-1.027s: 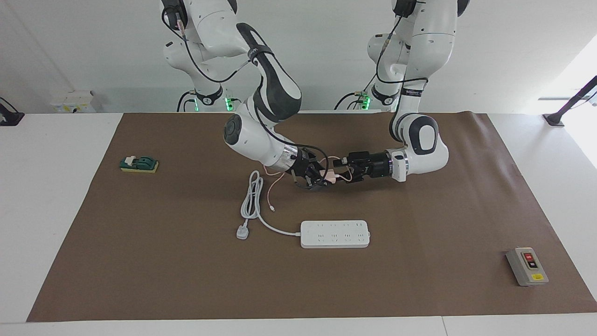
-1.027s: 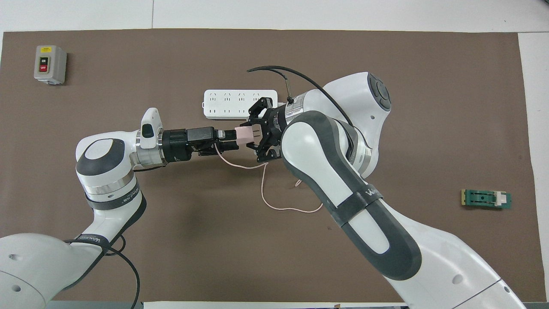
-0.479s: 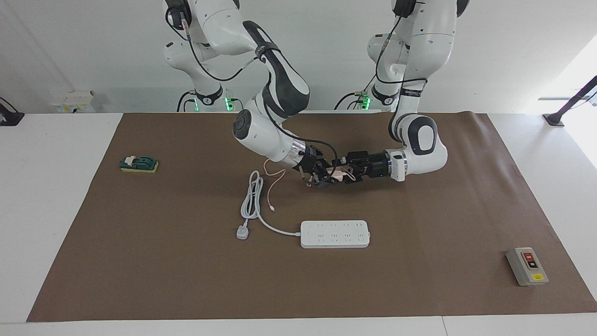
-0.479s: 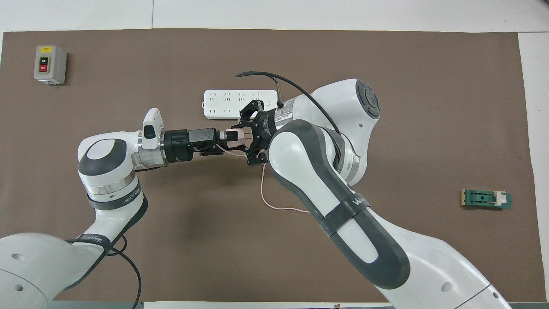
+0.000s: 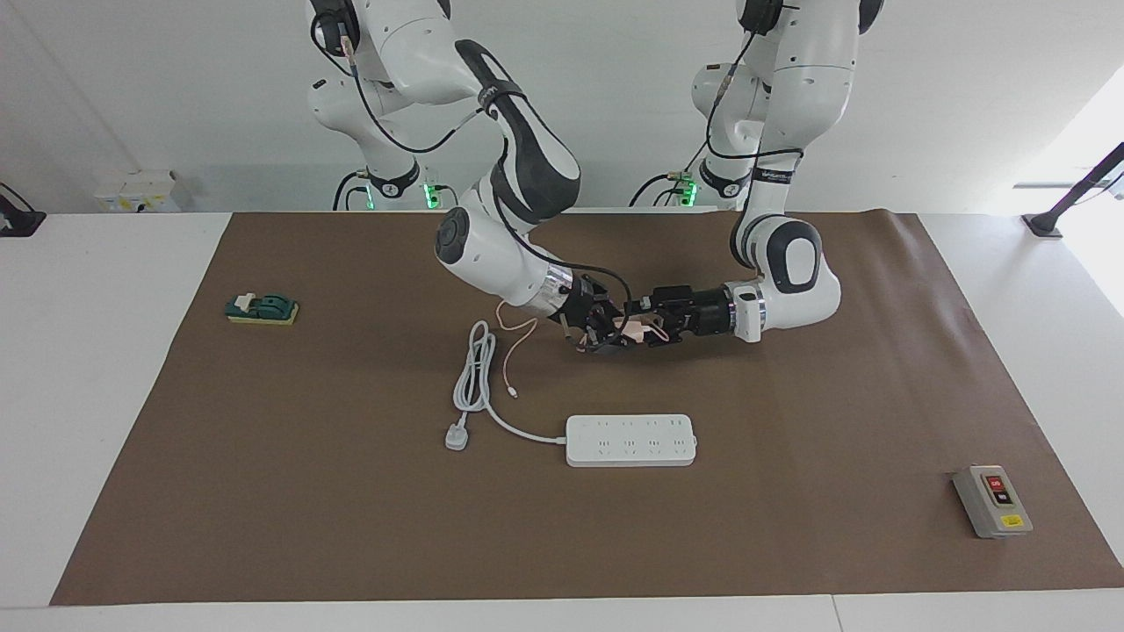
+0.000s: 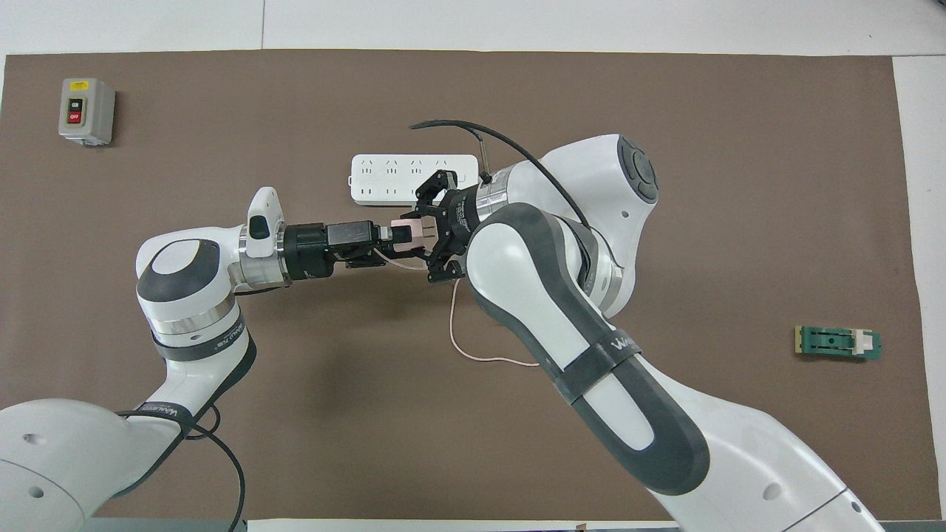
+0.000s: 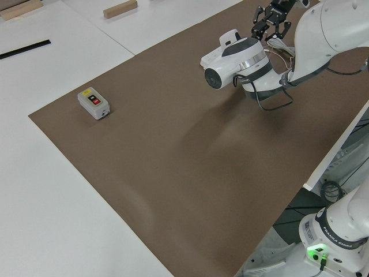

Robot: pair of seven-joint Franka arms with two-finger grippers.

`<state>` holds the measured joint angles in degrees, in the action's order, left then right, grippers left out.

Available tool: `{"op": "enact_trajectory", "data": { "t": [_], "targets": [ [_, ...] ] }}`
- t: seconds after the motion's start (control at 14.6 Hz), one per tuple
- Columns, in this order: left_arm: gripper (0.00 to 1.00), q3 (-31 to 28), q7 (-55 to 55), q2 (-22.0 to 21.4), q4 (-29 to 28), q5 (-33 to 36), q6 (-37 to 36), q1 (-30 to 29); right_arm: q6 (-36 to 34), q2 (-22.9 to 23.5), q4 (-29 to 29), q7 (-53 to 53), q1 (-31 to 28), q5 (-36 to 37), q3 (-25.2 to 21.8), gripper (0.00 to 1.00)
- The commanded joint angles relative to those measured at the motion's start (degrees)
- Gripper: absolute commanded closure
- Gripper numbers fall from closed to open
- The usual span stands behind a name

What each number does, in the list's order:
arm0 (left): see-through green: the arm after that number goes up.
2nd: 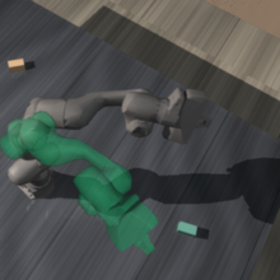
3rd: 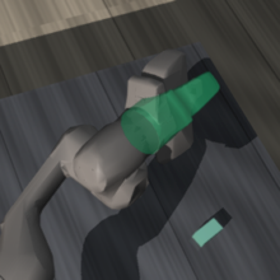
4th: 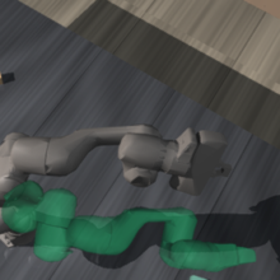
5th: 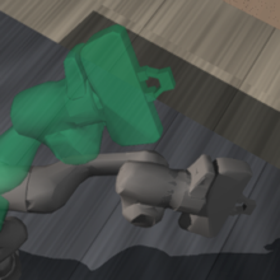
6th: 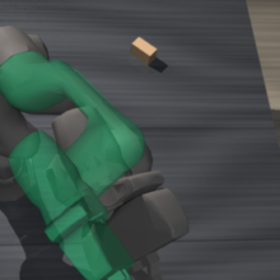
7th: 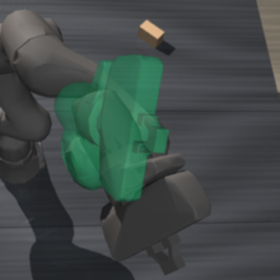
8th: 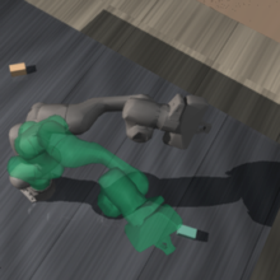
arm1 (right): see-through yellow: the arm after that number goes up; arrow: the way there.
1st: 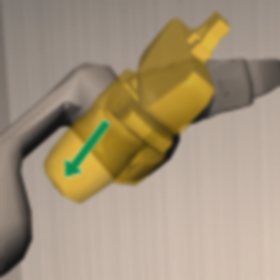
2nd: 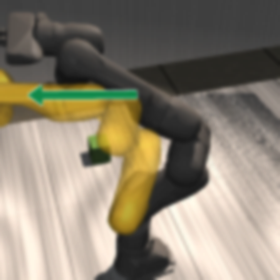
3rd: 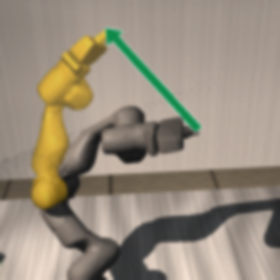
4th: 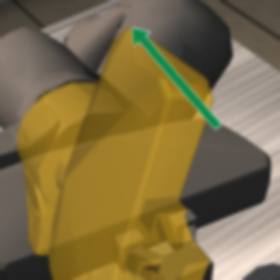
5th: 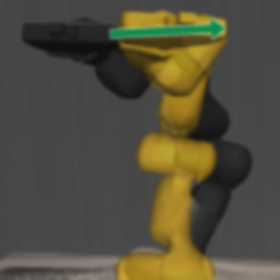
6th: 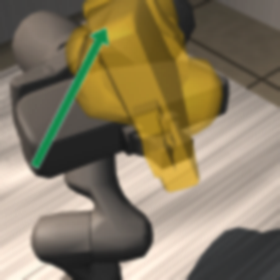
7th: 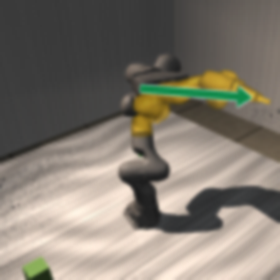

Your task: Plug charger into power strip

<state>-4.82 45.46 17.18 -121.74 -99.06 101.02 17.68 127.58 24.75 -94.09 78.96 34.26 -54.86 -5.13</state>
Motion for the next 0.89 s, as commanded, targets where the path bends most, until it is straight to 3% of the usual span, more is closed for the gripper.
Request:
{"op": "enact_trajectory", "data": {
  "t": [0.0, 0.27, 0.34, 0.41, 0.68, 0.75, 0.82],
  "targets": [
    [0.27, -1.07, 1.21, 0.75, 0.71, -0.6, -0.65, 1.04, 0.47, 0.47, 0.92, 0.58, -0.25, -1.22, 0.12, 1.0],
    [0.65, -1.15, 3.49, 1.1, 1.24, -0.34, -0.74, 0.25, 0.56, 0.47, 1.01, 0.58, -0.25, -1.22, 0.12, 1.0],
    [0.77, -1.15, 3.59, 1.1, 1.24, -0.25, -0.82, 0.17, 0.47, 0.47, 1.01, 0.58, -0.25, -1.22, 0.12, 1.0],
    [0.96, -1.15, 3.67, 1.1, 1.24, -0.25, -0.91, 0.08, 0.47, 0.47, 1.01, 0.58, -0.25, -1.22, 0.12, 1.0],
    [1.0, -1.24, 6.48, 1.1, 1.24, -0.25, -0.91, -0.01, 0.21, 0.47, 0.92, 0.67, -0.42, -1.22, 0.12, 1.0],
    [1.0, -1.24, 6.49, 1.1, 1.24, -0.25, -0.83, -0.1, 0.47, 0.47, 0.92, 0.84, -0.6, -1.13, 0.12, 0.27],
    [1.0, -1.24, 6.4, 1.1, 1.24, -0.17, -0.83, -0.27, 0.56, 0.38, 0.92, 0.84, -0.25, -1.13, 0.03, 0.0]
  ]
}}
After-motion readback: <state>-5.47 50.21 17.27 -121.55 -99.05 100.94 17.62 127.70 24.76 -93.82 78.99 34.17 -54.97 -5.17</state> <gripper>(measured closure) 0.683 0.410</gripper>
